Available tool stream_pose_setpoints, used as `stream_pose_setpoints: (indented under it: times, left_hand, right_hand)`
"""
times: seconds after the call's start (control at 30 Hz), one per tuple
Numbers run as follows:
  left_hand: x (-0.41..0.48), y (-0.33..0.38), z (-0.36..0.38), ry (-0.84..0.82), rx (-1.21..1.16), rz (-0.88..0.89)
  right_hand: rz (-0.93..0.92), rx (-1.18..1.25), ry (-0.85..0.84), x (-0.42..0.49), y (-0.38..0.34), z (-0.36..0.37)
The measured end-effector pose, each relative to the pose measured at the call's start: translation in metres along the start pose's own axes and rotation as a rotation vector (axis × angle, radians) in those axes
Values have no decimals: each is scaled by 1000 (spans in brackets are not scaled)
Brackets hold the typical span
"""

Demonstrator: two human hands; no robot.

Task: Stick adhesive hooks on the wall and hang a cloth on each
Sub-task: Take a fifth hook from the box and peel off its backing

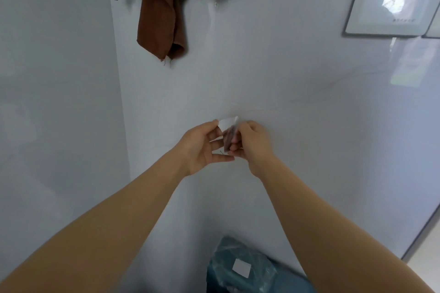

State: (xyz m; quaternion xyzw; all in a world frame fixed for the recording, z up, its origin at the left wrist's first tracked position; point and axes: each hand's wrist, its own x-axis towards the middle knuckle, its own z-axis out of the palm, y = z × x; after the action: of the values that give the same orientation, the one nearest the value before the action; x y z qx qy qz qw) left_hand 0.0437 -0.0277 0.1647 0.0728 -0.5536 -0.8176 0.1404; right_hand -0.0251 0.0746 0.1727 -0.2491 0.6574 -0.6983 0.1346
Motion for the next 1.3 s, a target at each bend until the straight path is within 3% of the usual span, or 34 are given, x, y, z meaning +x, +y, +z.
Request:
stream_pose_setpoints:
  times: [0.13,0.3,0.4,0.53,0.73,0.93,1.07,1.3]
  left_hand:
    - [3,3,-5,-18,-53,-94]
    - [6,11,-3,24,355,-144]
    - [5,14,-4,21,439,-194]
    - [4,13,-3,58,369,-192]
    - [7,8,8,170,559,-74]
    - [2,11,7,108,574,-89]
    - [2,16,7,111,604,-58]
    - [2,15,20,222,567,-18]
  right_hand:
    - [-72,-76,-7,0,2,-1]
    - [-167,-311,-114,-2,8,0]
    - [-192,-406,-145,-2,10,0]
    - [-127,-374,-114,1,15,1]
    - [-62,-454,-67,1,18,9]
    - [-92,-503,-135,2,12,5]
    - [-48,-370,-166,0,9,1]
    - [-46,-286,-12,4,10,9]
